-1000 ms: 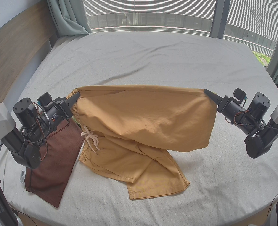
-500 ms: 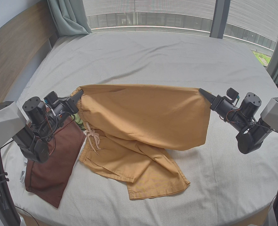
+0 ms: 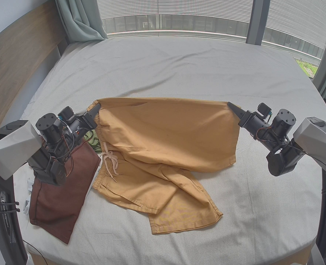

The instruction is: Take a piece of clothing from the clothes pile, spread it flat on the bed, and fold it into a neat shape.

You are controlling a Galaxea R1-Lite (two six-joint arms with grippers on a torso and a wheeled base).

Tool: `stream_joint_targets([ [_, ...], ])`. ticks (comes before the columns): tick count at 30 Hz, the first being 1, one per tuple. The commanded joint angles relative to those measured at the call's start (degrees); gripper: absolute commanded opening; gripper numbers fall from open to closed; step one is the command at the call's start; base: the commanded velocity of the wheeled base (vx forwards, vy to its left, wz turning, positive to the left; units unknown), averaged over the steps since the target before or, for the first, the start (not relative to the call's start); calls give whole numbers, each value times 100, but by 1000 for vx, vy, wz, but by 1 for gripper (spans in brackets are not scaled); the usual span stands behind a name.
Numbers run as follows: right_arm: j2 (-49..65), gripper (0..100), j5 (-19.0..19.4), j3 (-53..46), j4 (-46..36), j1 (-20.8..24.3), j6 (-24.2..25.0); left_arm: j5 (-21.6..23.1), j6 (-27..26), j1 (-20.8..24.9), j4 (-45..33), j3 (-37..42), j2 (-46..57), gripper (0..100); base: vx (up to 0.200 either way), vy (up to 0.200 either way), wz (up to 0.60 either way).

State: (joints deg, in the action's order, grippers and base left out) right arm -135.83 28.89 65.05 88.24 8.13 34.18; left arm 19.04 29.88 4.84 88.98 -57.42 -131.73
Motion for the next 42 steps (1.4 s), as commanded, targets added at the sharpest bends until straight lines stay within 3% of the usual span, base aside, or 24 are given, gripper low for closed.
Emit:
stream_joint_targets([
  [1, -374, 0, -6, 377, 1, 4, 1, -15, 97, 8, 5, -384, -406, 0, 0, 0, 0],
  [11, -814, 0, -15, 931, 1, -66, 9, -23, 510, 79, -3, -1158, -898, 0, 0, 0, 0],
  [31, -1227, 0, -24, 1590, 1, -136, 1, -23, 528, 131, -30, -1940, -1496, 0, 0, 0, 0],
  [32, -1227, 100, -24, 1590, 1, -136, 1, -23, 537, 140, -39, -1949, -1496, 100, 0, 0, 0],
  [38, -1200, 100, -112, 1555, 9, -145, -26, -111, 1161, 219, -258, -1676, -1109, 100, 0, 0, 0],
  [42, -1051, 100, -200, 1317, 18, -145, -52, -129, 1257, 219, -733, -1263, -652, 100, 0, 0, 0],
])
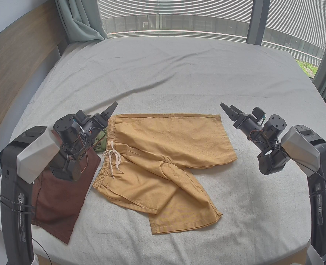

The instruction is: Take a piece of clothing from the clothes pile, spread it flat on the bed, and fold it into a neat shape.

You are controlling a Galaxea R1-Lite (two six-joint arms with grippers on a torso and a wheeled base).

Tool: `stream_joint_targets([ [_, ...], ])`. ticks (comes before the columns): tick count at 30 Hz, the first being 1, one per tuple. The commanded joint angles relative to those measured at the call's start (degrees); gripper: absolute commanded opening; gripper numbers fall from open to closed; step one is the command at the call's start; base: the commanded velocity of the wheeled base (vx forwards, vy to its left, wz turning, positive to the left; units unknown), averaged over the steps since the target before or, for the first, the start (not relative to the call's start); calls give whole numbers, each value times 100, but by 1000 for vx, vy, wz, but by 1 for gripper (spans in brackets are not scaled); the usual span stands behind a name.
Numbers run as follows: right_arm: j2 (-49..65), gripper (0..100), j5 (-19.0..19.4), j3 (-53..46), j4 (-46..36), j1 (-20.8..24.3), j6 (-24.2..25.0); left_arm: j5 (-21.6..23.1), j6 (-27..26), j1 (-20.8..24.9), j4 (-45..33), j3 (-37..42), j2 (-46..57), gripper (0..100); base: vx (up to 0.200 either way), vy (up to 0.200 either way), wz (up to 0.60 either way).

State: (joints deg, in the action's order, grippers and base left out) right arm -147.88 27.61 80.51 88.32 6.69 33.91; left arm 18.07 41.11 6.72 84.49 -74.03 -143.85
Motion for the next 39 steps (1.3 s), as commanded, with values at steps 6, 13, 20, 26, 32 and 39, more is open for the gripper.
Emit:
stream_joint_targets([
  [6, 700, 100, -89, -1213, 27, 25, -157, 13, 126, 31, -346, 1198, 1157, 100, 0, 0, 0],
  [13, 1455, 100, -98, -2566, 27, 201, -324, 153, 99, 40, -144, 2139, 1773, 100, 0, 0, 0],
  [20, 2176, 100, -98, -3788, 19, 473, -368, 232, -191, 5, 322, 2974, 2115, 100, 0, 0, 0],
  [26, 2624, 100, -107, -4605, 10, 675, -412, 285, -683, -39, 428, 3501, 2335, 100, 0, 0, 0],
  [32, 2976, 100, -107, -5265, 10, 834, -438, 707, -744, -74, 428, 4169, 2836, 100, 0, 0, 0],
  [39, 3187, 100, -239, -5809, 19, 1115, -412, 1322, -788, -259, 428, 4969, 3302, 100, 0, 0, 0],
])
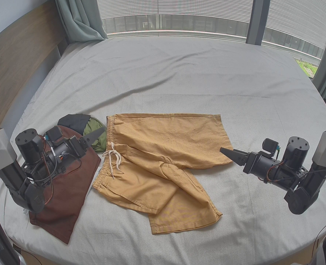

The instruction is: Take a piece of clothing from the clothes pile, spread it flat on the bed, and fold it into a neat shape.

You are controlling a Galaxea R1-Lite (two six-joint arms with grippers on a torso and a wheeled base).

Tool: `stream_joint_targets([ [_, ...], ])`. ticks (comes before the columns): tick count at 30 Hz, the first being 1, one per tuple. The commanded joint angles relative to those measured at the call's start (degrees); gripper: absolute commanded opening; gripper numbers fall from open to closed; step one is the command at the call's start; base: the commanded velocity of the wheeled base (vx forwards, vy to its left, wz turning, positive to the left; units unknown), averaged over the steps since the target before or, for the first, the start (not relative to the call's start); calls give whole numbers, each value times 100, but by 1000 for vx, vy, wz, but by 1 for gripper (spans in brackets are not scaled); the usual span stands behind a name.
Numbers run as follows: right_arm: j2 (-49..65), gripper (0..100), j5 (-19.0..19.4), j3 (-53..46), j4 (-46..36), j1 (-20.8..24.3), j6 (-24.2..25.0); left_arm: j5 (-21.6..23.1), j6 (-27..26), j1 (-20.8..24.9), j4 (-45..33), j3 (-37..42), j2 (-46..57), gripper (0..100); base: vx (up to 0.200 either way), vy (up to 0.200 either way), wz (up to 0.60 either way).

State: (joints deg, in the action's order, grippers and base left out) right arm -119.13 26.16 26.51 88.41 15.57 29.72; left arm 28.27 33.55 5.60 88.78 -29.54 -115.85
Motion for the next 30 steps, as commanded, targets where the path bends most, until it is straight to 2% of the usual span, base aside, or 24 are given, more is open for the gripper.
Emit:
stream_joint_targets([
  [1, 346, 100, -102, -419, 1, 227, 16, 381, -68, -155, -1, 581, 537, 100, 0, 0, 0],
  [13, 390, 100, -129, -815, -8, 236, 7, 697, -1035, -278, -1, 1134, 467, 100, 0, 0, 0],
  [15, 399, 100, -129, -955, -8, 227, 16, 1005, -1369, -472, -1, 1240, 423, 100, 0, 0, 0],
  [18, 390, 100, -129, -1043, -8, 219, 16, 1216, -1738, -595, -1, 1284, 335, 100, 0, 0, 0],
  [22, 381, 100, -138, -1298, -16, 219, 16, 1234, -2080, -665, -10, 1319, 220, 100, 0, 0, 0],
  [30, 74, 100, -252, -1447, -16, 219, 95, 1234, -2441, -656, -10, 1416, 53, 100, 0, 0, 0],
])
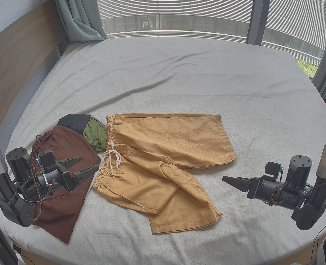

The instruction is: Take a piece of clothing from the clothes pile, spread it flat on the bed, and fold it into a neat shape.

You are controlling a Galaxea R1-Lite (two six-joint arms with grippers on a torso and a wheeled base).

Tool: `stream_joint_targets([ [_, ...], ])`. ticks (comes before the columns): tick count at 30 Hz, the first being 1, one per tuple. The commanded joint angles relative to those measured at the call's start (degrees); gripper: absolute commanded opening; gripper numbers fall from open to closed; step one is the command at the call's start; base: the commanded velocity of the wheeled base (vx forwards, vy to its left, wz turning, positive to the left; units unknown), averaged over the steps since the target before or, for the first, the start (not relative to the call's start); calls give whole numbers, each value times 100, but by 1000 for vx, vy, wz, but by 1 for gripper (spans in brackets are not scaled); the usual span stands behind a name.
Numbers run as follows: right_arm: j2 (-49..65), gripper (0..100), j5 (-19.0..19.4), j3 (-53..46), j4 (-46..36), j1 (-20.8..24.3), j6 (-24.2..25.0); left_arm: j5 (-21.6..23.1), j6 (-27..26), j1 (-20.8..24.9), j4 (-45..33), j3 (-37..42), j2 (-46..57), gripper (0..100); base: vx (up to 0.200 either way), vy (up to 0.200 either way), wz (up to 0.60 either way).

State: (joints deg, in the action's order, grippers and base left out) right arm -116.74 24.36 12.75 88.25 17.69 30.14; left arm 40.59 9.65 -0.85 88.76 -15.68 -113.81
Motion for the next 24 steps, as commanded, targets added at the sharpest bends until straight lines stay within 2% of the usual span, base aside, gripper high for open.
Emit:
stream_joint_targets([
  [1, -174, 100, -107, -80, -1, 7, 71, 1, -69, -11, 1, 30, -176, 100, 0, 0, 0],
  [10, -613, 100, -115, -115, -1, 7, 133, -25, -289, -11, 1, 12, -458, 100, 0, 0, 0],
  [24, -1404, 100, -98, -273, 8, 24, 151, -16, -298, 6, 1, 21, -484, 100, 0, 0, 0],
])
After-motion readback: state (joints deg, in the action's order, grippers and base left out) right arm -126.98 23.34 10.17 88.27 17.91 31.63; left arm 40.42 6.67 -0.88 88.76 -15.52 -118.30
